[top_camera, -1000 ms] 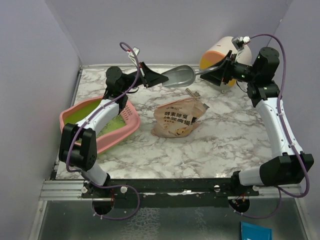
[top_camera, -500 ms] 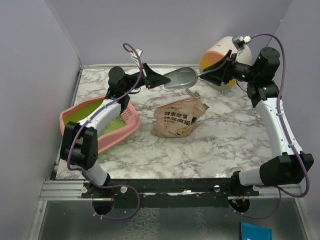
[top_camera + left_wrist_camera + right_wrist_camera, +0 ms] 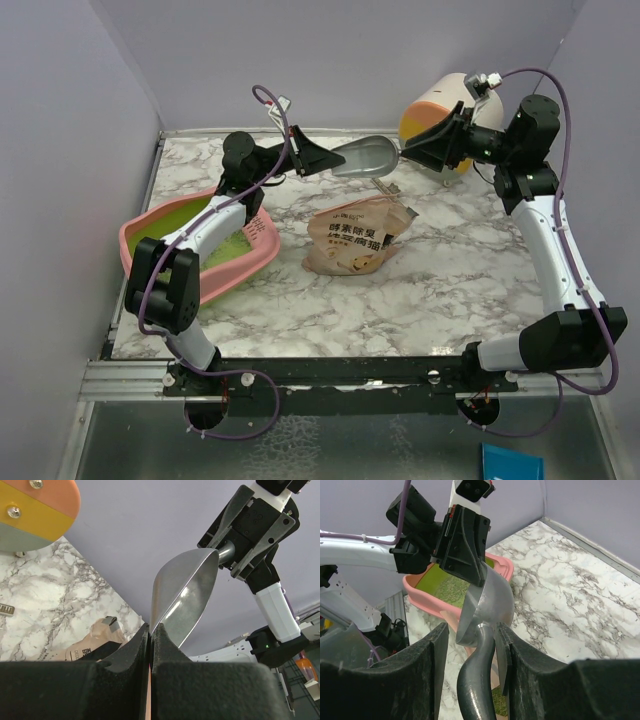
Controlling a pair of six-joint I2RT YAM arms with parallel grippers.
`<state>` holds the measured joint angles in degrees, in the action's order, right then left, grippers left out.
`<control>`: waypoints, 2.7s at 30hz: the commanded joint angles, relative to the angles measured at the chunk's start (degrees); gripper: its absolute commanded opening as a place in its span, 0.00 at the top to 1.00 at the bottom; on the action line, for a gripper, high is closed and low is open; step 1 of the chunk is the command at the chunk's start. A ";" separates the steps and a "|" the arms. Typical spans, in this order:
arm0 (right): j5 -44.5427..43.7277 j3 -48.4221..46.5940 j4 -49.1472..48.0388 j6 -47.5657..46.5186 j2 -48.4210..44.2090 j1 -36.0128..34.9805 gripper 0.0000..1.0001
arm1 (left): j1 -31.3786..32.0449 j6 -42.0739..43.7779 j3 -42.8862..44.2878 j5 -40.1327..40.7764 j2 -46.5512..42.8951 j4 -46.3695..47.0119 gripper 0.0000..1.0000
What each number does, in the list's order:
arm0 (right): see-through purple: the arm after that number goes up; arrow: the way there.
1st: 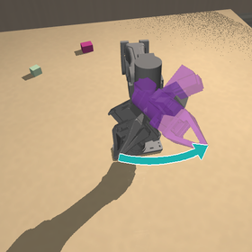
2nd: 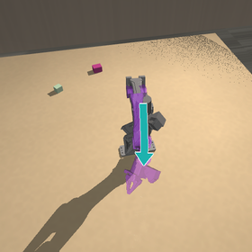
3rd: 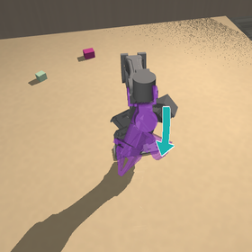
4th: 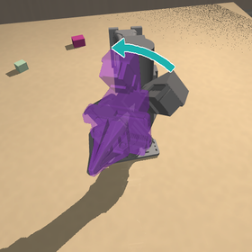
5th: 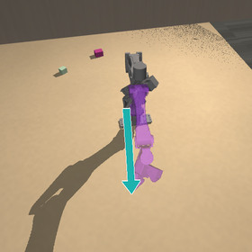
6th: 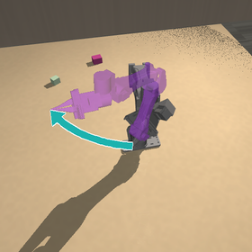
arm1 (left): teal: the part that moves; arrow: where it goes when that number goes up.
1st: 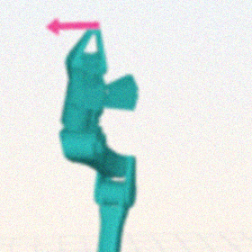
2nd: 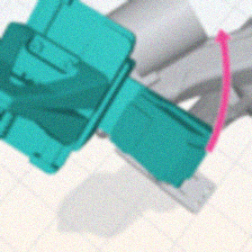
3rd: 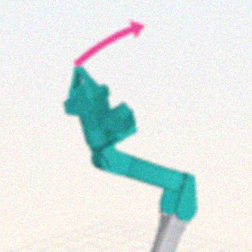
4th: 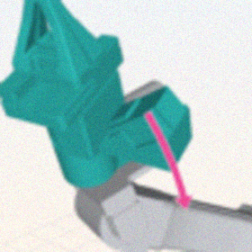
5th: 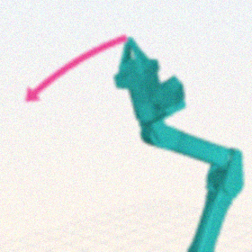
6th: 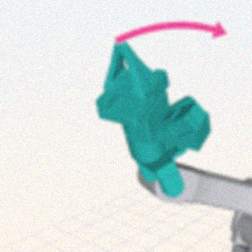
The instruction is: Fill the litter box with clean litter
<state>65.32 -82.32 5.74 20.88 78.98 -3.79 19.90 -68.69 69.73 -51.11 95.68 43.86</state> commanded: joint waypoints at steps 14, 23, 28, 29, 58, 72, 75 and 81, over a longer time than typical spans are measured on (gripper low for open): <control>0.78 -0.13 1.90 -1.63 0.90 -0.81 0.70 | 0.71 -0.42 3.12 0.31 0.19 1.96 1.00; -3.16 -0.58 5.97 -3.29 1.26 -1.63 0.99 | 0.94 -0.01 2.71 0.09 -0.03 2.00 1.00; -8.33 -0.78 7.61 -2.62 0.00 -1.65 0.99 | 0.98 5.99 1.98 -0.34 -1.75 -1.59 0.88; -8.95 -0.64 7.61 -2.35 -0.43 -1.66 0.99 | 0.89 8.93 1.94 -0.56 -2.48 -3.64 0.81; -53.66 -25.52 55.84 -18.57 -5.28 -1.90 0.99 | 7.16 74.23 12.07 3.24 -8.60 -63.66 0.47; -49.14 -18.34 57.78 -19.12 -9.21 -5.51 0.99 | 8.30 76.60 12.53 6.29 -11.45 -66.70 0.48; -49.23 -16.11 57.35 -19.04 -9.73 -7.10 0.99 | 8.31 76.32 12.36 6.10 -12.60 -66.74 0.48; -48.66 -11.63 55.02 -18.66 -10.68 -8.44 0.99 | 8.32 76.75 12.27 5.70 -15.11 -66.41 0.47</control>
<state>15.05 -95.64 63.35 2.48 69.73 -11.16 27.88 7.01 80.88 -45.25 83.61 -22.37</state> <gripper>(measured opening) 0.250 0.530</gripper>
